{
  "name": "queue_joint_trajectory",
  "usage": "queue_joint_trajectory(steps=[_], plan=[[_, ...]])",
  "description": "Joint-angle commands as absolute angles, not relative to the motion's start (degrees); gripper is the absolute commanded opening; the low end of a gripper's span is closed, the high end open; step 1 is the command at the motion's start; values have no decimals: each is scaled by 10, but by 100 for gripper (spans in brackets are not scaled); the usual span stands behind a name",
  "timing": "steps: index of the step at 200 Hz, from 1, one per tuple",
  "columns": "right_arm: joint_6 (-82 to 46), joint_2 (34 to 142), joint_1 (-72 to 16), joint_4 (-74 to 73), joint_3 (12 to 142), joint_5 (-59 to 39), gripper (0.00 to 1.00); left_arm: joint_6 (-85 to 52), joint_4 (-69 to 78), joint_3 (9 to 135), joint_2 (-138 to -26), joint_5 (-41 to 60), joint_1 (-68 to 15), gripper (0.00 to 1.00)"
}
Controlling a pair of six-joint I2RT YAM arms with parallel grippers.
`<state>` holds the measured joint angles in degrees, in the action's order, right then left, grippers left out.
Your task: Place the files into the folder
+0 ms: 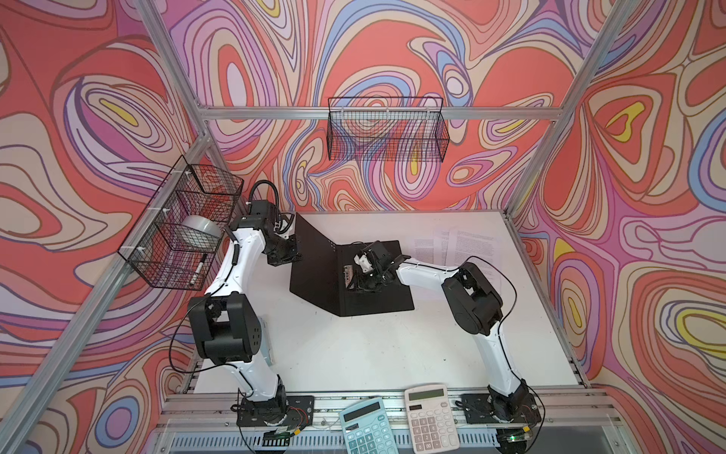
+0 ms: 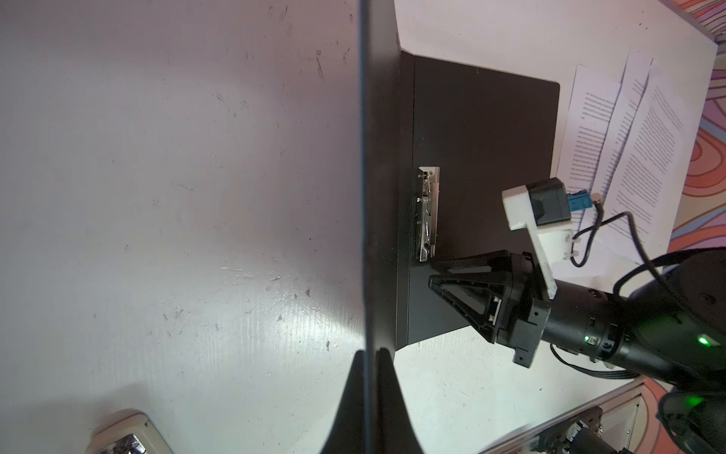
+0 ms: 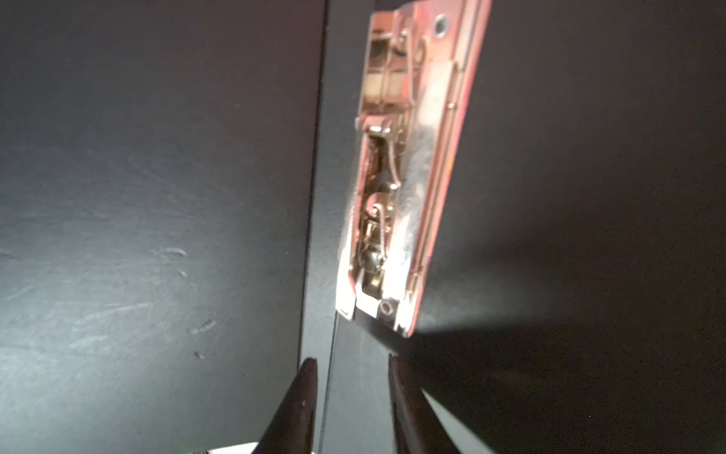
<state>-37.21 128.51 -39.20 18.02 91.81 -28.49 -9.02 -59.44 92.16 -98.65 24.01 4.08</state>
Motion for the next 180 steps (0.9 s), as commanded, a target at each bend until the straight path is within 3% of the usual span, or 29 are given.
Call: queue_joint_trajectory(steps=[1, 37, 180], plan=[[-380, 1298, -386, 159, 926, -301, 30, -75, -621, 938, -976, 234, 41, 0], [-381, 1311, -383, 161, 944, -313, 25, -74, -624, 940, -978, 244, 41, 0], [-381, 1336, -383, 188, 977, -311, 21, -64, -635, 955, -981, 258, 40, 0]])
